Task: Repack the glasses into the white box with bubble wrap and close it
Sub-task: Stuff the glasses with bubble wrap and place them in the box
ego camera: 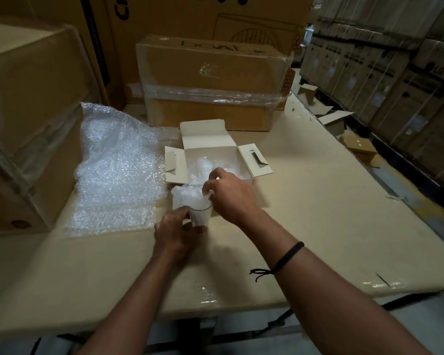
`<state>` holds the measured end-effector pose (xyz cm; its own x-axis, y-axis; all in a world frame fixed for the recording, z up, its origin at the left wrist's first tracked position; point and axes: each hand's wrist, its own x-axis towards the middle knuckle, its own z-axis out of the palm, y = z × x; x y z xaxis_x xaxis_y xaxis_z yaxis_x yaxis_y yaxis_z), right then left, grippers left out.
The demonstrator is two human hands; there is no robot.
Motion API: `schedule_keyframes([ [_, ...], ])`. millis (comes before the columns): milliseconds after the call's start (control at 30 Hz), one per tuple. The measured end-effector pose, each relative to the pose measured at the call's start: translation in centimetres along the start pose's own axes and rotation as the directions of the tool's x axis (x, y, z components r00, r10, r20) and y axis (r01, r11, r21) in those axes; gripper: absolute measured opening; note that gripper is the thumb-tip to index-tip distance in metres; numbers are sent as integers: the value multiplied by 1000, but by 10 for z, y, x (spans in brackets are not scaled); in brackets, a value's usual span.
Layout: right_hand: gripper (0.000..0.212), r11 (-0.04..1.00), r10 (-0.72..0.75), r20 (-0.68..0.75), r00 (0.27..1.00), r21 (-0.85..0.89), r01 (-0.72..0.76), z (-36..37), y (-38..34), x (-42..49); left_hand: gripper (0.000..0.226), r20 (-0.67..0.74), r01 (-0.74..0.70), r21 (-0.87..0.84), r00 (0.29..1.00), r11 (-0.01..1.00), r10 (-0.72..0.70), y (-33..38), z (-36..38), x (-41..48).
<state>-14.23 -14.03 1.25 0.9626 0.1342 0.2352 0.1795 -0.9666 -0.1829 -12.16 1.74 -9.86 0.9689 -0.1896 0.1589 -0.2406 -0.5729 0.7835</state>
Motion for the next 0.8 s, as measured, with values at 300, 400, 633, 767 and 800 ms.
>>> schedule_keyframes([
  [300,56,996,-49,423,905,-45,75,-10,2,4,35,-46,-66,81,997,995,70,-4,2,1],
  [400,61,1000,3,376,927,17,-10,-18,2,2,36,-66,-68,78,995,995,73,-5,1,0],
  [633,79,985,-158,223,962,-28,169,-6,-13,-6,38,-34,21,81,999,996,-18,-12,6,3],
  [767,66,992,-28,244,969,-111,57,0,-5,-8,34,-53,-20,30,998,999,21,-8,4,2],
  [800,64,989,-9,263,965,-139,47,0,-4,-8,35,-49,-36,48,998,998,38,-6,2,2],
])
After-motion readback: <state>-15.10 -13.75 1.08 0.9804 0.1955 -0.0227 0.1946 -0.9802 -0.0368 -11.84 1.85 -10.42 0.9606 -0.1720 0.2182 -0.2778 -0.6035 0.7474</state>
